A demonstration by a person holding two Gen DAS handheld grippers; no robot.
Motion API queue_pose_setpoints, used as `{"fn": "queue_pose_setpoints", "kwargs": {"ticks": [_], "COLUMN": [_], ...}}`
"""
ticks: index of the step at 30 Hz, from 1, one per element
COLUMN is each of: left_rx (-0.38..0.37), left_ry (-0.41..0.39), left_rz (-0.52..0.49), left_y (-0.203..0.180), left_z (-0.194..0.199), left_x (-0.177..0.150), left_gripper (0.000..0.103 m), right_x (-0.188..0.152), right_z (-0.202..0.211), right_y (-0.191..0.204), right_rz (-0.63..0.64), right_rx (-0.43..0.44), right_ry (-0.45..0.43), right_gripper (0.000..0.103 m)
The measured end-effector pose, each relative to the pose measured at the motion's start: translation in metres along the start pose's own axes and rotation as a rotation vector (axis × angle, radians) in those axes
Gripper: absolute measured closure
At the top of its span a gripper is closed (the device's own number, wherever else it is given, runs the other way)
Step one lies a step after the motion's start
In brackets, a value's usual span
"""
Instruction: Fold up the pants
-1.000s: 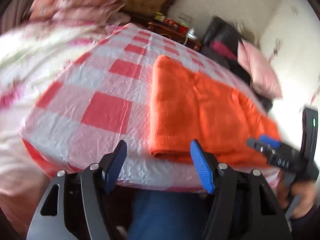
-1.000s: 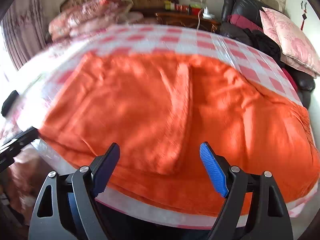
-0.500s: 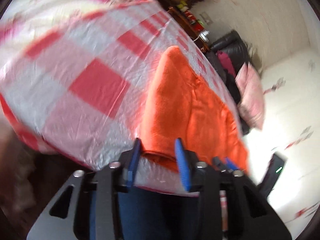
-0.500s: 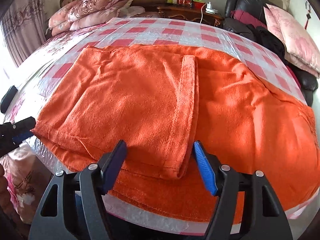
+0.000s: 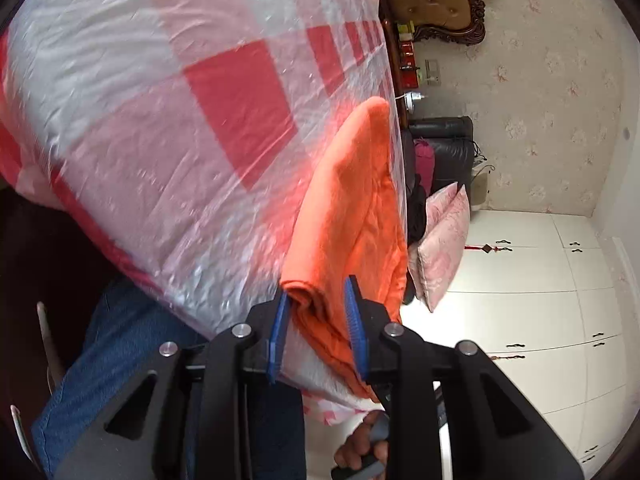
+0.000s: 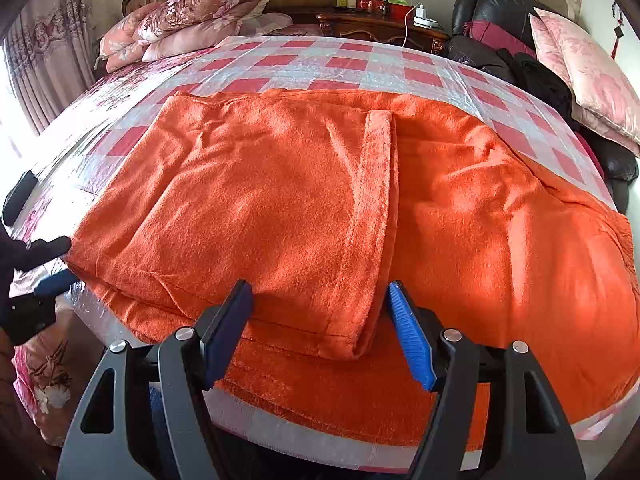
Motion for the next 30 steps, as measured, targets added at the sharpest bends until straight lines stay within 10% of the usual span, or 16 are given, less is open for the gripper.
{"fn": "queue_pose_setpoints", "kwargs": {"ticks": [12,22,30], "left_rx": [0.179,0.462,0.559], "left_ry": [-0.115,-0.304,-0.323], "left_rz": [-0.285,-0.811,-1.021], "left_y": [-0.039,-0.117,-0.140], "left_z": [0.003,-0.015,-0.037], "left_x": [-0.007,-0.077,-0.106], "left_gripper": [0.094,0.094,0.094], "right_x": [0.011,0.171,0.187], "right_z": [0.000,0.005,-0.033], "right_y": [-0.001,0.069,0.143], "right_rz": [0.010,0.112,0.279], "right_rx": [-0.024,0.211,0.201], "right_ry": [0.054,0.192,0.344], "right_gripper": [0.036,0.035,0.024]}}
Point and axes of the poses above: each gripper's, at about its wrist camera, not at the fingertips, and z roughly against the way its jaws point, y to its left, x to its top, the point moved 1 cm from there along -z, roughly the way its jaws point, and after that the axes turned 5 degrees about -x, right-handed, at the moved point
